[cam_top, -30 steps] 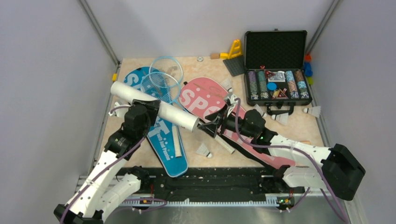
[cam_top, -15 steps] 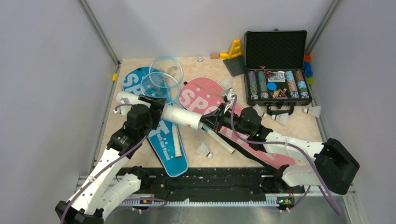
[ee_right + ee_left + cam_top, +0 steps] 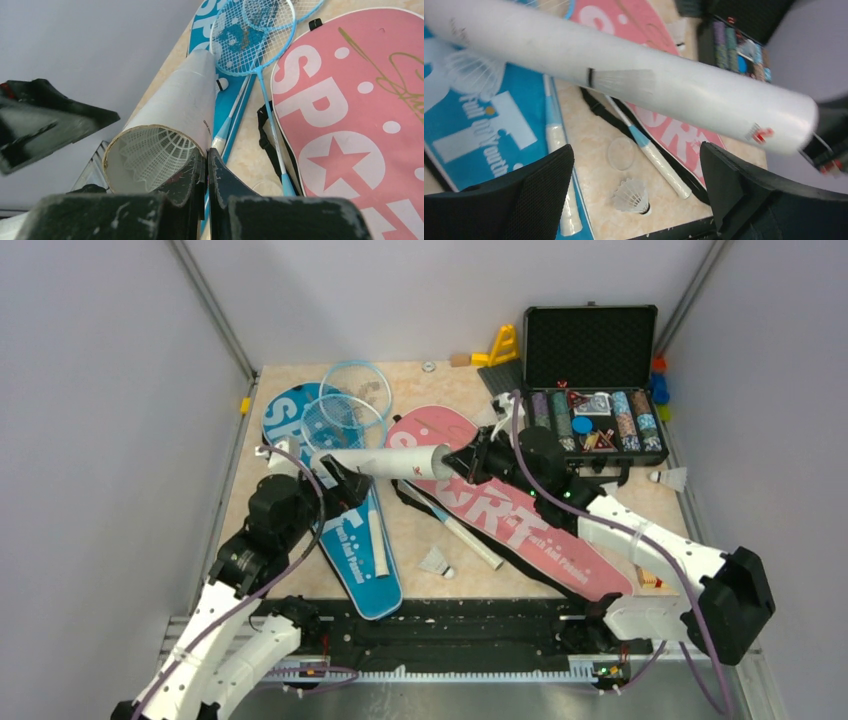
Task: Pack up the badminton gear
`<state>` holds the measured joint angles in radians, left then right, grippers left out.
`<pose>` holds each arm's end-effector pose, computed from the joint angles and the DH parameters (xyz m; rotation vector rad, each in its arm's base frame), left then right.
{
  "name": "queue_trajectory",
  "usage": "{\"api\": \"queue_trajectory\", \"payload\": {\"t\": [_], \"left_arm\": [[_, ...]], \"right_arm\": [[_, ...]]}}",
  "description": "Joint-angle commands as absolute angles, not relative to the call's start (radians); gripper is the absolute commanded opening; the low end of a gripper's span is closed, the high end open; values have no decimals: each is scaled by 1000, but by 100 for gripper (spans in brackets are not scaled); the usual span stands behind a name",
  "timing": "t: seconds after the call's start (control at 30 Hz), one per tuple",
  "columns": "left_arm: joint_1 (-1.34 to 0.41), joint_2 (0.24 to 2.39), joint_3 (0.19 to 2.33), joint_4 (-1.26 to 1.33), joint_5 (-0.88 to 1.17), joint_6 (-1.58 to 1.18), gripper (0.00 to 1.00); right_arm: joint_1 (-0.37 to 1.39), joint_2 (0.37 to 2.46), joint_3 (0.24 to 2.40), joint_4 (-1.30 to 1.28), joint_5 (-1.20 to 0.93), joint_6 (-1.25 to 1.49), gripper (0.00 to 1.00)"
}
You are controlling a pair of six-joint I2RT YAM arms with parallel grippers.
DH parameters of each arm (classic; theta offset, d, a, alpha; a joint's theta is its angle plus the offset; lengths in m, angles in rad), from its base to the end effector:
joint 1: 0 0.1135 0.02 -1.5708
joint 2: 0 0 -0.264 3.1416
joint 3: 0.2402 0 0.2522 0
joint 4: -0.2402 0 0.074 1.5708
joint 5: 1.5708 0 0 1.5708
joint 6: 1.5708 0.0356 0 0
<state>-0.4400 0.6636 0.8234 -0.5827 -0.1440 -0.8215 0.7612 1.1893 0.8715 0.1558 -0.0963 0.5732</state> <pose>0.1324 -0.0567 0.3295 -0.4825 1.9945 -0.6622 0.2012 0.1964 0.3213 -0.2494 1.8372 1.0443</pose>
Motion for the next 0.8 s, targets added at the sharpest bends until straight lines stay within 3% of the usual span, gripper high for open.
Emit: {"api": "queue_trajectory", "payload": {"t": [0.0, 0.1, 0.17, 0.27, 0.37, 0.77], "left_arm": [[-440, 570, 762, -278, 231, -428, 99], [-441, 535, 695, -151, 582, 17, 99], [-442, 515, 645, -74, 659, 216, 99], [-442, 529, 577, 32, 593, 366, 99], [-441, 641, 607, -36, 584, 460, 98], [-442, 961, 730, -63, 496, 583, 95]], "right_arm": [[734, 1245, 1016, 28, -223, 593, 0], [714, 1280, 1077, -89, -304, 568, 0], [701, 1300, 1124, -178, -320, 526, 0], [672, 1325, 1185, -276, -331, 472, 0], [655, 1340, 1240, -344, -360, 392, 0], [611, 1402, 1381, -504, -580, 193, 0]]}}
